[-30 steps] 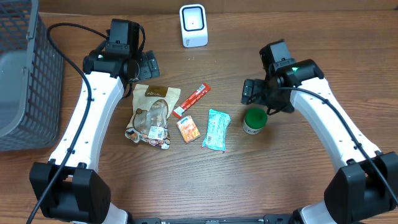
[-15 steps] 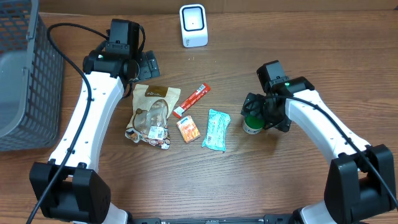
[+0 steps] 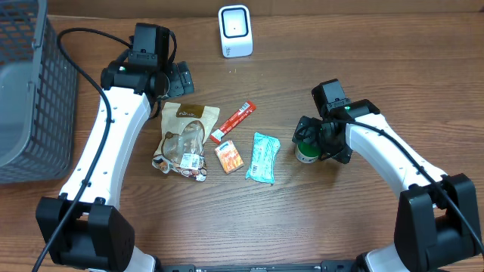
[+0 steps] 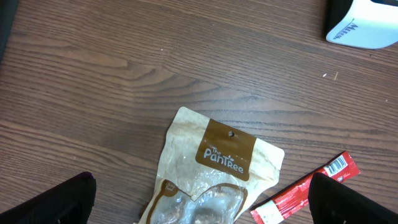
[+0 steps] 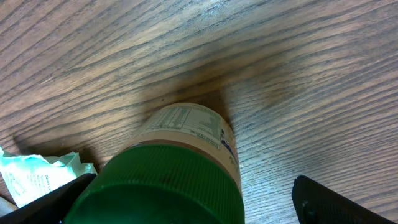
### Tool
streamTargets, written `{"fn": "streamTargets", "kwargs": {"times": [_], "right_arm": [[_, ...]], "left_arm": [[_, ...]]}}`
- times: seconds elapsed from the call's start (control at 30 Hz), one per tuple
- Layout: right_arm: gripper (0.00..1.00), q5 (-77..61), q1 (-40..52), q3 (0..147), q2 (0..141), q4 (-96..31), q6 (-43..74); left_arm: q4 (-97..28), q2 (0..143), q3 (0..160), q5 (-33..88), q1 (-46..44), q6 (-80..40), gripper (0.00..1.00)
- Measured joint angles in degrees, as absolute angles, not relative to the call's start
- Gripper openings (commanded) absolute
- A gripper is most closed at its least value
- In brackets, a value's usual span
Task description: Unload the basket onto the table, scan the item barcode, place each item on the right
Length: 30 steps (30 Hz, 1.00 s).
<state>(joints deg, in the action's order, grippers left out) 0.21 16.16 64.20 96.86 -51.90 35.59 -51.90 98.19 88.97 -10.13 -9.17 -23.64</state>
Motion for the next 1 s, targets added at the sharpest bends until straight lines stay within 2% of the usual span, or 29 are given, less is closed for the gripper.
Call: {"fn": "streamTargets", "kwargs": {"times": [0.13,0.17,0.27,0.33,0.43,0.5,0.53,0.57,0.87,0.93,1.0], "right_arm": [[0.92,0.54,16.16,64.2,97.34,-52.05,35.59],[0.83,0.97,16.16,64.2,97.45,-52.38,35.62],[0.66,2.7,16.19,64.14,97.58,-53.15,33.5],[0.6,3.38,16.16,64.12,97.62,-53.56,31.35],[0.62,3.86,16.19,64.12,97.62,-53.84,26.72],[0.73,3.84,16.16,64.12,97.62,-53.67,23.99],[0.84,3.81,16.16,64.12,97.62,-53.6,22.68],[1.0,3.86,16.16,64.12,97.62,-53.52,20.8],[1.0,3.22,16.16,64.05,97.69,-52.31,13.28],[0.82,3.16,16.16,64.05,97.69,-52.29,13.02],[0.77,2.9,16.16,64.05,97.69,-52.31,12.64]], "left_arm": [[-51.88,98.19,88.97,-10.13,-9.17,-23.64,0.99],[-51.9,98.19,88.97,-10.13,-9.17,-23.64,1.0],[-51.9,98.19,88.97,-10.13,-9.17,-23.64,1.0],[-51.88,98.19,88.97,-10.13,-9.17,-23.62,1.0],[-51.88,98.19,88.97,-10.13,-9.17,-23.64,1.0],[-51.9,98.19,88.97,-10.13,-9.17,-23.64,1.0],[-51.88,98.19,88.97,-10.13,-9.17,-23.64,1.0],[-51.9,98.19,88.97,-10.13,-9.17,-23.64,1.0],[-51.9,98.19,88.97,-10.13,-9.17,-23.64,1.0],[-51.88,98.19,88.97,-10.13,-9.17,-23.64,1.0],[-51.9,98.19,88.97,-10.13,-9.17,-23.64,1.0]]}}
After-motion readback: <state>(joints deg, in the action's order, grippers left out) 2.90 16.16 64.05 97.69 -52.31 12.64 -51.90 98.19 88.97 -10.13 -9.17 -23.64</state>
